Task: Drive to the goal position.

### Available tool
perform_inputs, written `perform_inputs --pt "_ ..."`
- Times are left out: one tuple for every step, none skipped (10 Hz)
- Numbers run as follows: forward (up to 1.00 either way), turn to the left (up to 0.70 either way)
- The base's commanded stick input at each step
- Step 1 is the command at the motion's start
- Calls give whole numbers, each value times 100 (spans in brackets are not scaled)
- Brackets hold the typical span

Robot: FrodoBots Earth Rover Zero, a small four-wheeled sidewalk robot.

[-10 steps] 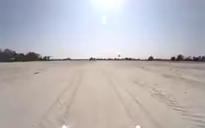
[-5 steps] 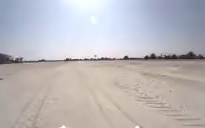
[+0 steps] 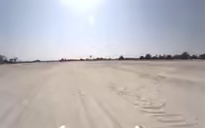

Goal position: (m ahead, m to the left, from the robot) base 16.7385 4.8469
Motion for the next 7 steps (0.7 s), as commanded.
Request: perform_inputs --pt "70 0" --pt "70 0" --pt "70 0" --pt "70 7" --pt "70 24" --pt "70 30" --pt "70 13"
